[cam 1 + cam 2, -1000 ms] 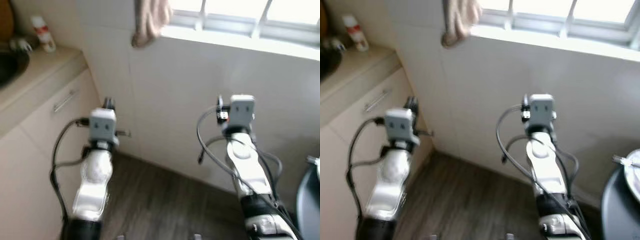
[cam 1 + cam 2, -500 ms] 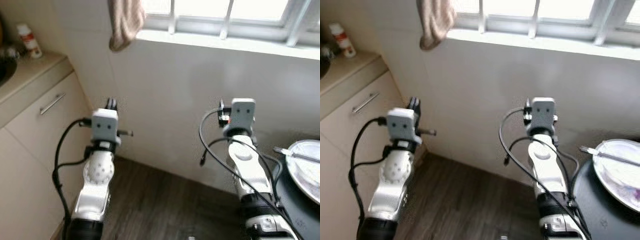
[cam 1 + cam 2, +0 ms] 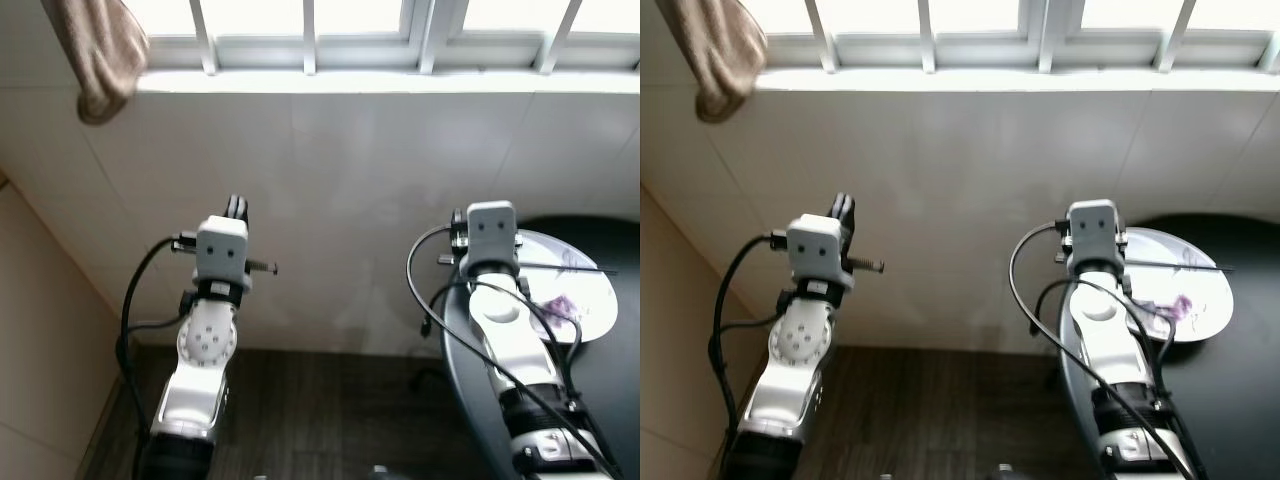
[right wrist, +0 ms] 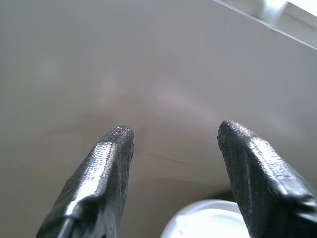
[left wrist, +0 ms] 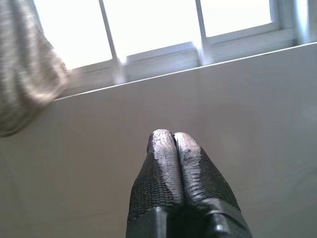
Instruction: Kitchen organization
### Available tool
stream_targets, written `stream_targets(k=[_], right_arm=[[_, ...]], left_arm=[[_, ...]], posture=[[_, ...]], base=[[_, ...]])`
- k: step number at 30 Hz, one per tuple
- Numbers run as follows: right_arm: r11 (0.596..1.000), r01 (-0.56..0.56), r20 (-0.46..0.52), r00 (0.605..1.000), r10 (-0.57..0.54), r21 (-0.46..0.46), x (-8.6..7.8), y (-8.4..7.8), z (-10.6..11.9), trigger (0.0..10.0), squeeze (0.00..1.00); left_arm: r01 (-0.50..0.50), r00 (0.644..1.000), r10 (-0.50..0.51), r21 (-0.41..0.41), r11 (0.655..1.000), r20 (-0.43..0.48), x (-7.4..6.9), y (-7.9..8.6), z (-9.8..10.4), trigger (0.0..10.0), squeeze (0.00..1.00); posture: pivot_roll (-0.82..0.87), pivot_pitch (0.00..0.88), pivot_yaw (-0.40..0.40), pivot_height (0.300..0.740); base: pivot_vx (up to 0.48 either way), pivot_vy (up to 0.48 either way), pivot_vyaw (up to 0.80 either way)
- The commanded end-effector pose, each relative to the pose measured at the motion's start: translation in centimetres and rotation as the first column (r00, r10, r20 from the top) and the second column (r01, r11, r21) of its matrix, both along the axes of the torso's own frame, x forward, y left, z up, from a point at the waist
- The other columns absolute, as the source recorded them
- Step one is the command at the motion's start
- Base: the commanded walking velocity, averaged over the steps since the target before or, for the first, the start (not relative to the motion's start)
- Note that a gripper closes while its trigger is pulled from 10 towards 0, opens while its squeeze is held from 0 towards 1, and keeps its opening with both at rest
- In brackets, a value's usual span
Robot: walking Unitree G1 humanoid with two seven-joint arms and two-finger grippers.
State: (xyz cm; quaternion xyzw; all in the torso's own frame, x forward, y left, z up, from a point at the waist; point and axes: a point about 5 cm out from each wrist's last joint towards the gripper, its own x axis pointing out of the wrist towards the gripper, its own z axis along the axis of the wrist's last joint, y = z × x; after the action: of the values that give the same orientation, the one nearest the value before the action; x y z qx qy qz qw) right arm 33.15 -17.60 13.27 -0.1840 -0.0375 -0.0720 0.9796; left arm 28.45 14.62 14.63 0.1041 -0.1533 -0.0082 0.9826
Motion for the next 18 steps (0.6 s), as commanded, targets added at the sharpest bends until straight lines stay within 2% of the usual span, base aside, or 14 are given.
stream_targets(k=[1,2,3,4,5,6,7,9,11,15,18], right_arm=[[0.993,-0.088,-0.023,0.996,0.086,-0.08,0.1,1.6,-0.4,10.0,0.0],[0.976,-0.152,-0.036,0.988,0.148,-0.157,0.1,2.1,-0.5,10.0,0.0],[0.976,-0.152,-0.036,0.988,0.148,-0.157,0.1,2.1,-0.5,10.0,0.0],[0.945,-0.218,-0.064,0.976,0.209,-0.243,0.0,2.6,-0.7,10.0,0.0],[0.927,-0.247,-0.089,0.969,0.231,-0.283,-0.1,2.7,-1.0,10.0,0.0],[0.927,-0.247,-0.089,0.969,0.231,-0.283,-0.1,2.7,-1.0,10.0,0.0],[0.894,-0.27,-0.168,0.96,0.223,-0.359,-0.2,2.3,-2.0,10.0,0.0],[0.887,-0.273,-0.186,0.958,0.217,-0.373,-0.2,2.1,-2.2,10.0,0.0],[0.834,-0.259,-0.234,0.959,0.161,-0.487,0.0,1.0,-2.7,10.0,0.0],[0.803,-0.234,-0.244,0.963,0.113,-0.549,0.4,-0.1,-2.7,10.0,0.0],[0.818,-0.233,-0.277,0.956,0.094,-0.525,0.5,-0.4,-3.1,10.0,0.0]], left_arm=[[-0.015,1.0,0.015,0.003,1.0,0.009,0.0,0.5,0.2,10.0,0.0],[-0.014,1.0,0.014,0.003,1.0,0.008,0.0,0.5,0.2,10.0,0.0],[-0.014,1.0,0.014,0.003,1.0,0.008,0.0,0.5,0.2,10.0,0.0],[-0.012,1.0,0.012,0.003,1.0,0.007,0.0,0.4,0.1,10.0,0.0],[-0.011,1.0,0.011,0.004,1.0,0.006,0.0,0.4,0.1,10.0,0.0],[-0.011,1.0,0.011,0.004,1.0,0.006,0.0,0.4,0.1,10.0,0.0],[-0.008,1.0,0.008,0.004,1.0,0.004,0.0,0.3,0.0,10.0,0.0],[-0.008,1.0,0.008,0.005,1.0,0.004,0.0,0.3,0.0,10.0,0.0],[-0.003,1.0,0.003,0.005,1.0,0.002,0.0,0.2,0.0,10.0,0.0],[-0.005,1.0,0.005,0.006,1.0,0.001,0.0,0.3,0.0,10.0,0.0],[-0.008,1.0,0.008,0.008,1.0,-0.001,0.0,0.4,0.0,10.0,0.0]], posture=[[0.01,0.013,0.001,0.74],[0.01,0.011,0.003,0.74],[0.01,0.011,0.003,0.74],[0.01,0.011,0.003,0.74],[0.01,0.011,0.003,0.74],[0.01,0.011,0.003,0.74],[0.01,0.006,0.005,0.74],[0.01,0.006,0.005,0.74],[0.01,0.004,0.005,0.74],[0.01,0.004,0.005,0.74],[0.01,0.011,0.004,0.74]], base=[[0.0,0.0,0.0],[0.0,0.0,0.0],[0.0,0.0,0.0],[0.0,0.0,0.0],[0.0,0.0,0.0],[0.0,0.0,0.0],[0.0,0.0,0.0],[0.0,0.0,0.0],[0.0,0.0,0.0],[0.0,0.0,0.0],[0.0,0.0,0.0]])
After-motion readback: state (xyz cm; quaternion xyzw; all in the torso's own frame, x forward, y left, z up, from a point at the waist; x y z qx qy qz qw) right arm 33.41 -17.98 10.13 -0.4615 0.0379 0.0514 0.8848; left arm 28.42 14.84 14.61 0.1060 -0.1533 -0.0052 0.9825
